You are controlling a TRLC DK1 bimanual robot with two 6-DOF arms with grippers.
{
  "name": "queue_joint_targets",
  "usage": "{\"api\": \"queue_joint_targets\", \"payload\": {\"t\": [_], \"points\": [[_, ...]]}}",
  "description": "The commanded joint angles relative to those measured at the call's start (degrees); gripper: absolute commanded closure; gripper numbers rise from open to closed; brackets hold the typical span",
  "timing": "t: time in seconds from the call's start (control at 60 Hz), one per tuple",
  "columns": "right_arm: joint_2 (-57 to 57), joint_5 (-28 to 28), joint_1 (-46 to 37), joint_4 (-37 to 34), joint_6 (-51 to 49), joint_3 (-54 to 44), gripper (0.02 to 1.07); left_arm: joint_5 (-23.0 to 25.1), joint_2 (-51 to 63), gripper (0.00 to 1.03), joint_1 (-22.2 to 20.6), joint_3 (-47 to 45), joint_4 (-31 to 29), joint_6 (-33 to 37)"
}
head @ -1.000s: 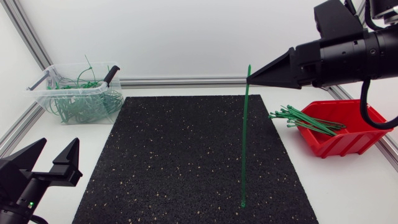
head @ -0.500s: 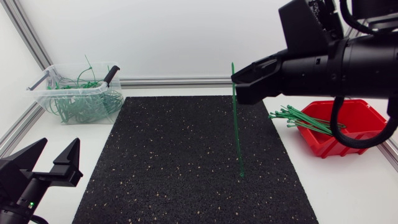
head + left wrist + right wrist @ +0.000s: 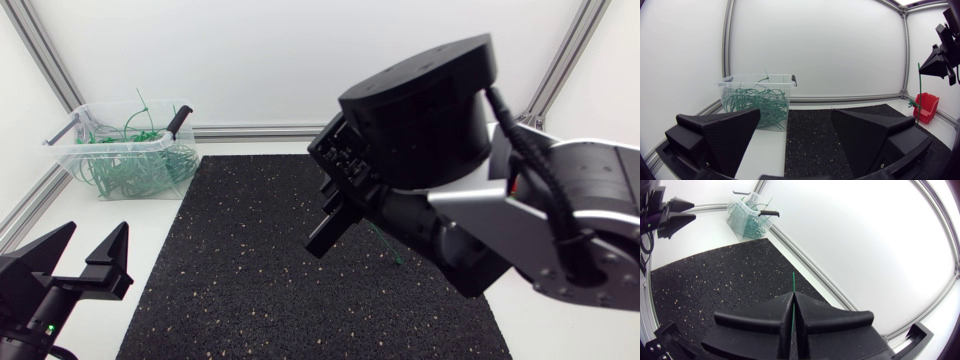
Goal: Take a green cable tie from the red box, thread the tail through the head to close it, then place it in the transparent bin on the left.
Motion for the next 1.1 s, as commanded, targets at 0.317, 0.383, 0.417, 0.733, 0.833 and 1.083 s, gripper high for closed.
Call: {"api": "queue_joint_targets", "payload": {"t": [0.317,0.383,0.417,0.733,0.833,1.083], "points": [[15.77,5.06,5.73,6.48,-1.59,0.96,1.01,-0.17,0.12,0.04,0.02,-2.09,-1.64,-0.77],[18.23,5.15,6.43,7.18,-1.23,1.66,1.01,-0.17,0.12,0.04,0.02,-2.09,-1.72,-0.77],[19.29,5.23,6.87,7.62,-1.15,2.01,1.01,-0.17,0.12,0.04,0.02,-2.17,-1.64,-0.77],[30.8,6.82,9.86,9.73,-0.8,6.76,1.01,-0.17,0.12,0.04,0.11,-2.17,-1.64,-0.77],[33.26,6.82,9.95,9.82,-0.09,8.16,1.01,-0.17,0.12,0.04,0.2,-2.09,-1.64,-0.68],[38.1,6.82,10.3,9.73,1.05,10.62,0.92,-0.17,0.03,0.04,0.29,-2.17,-1.64,-0.68]]}}
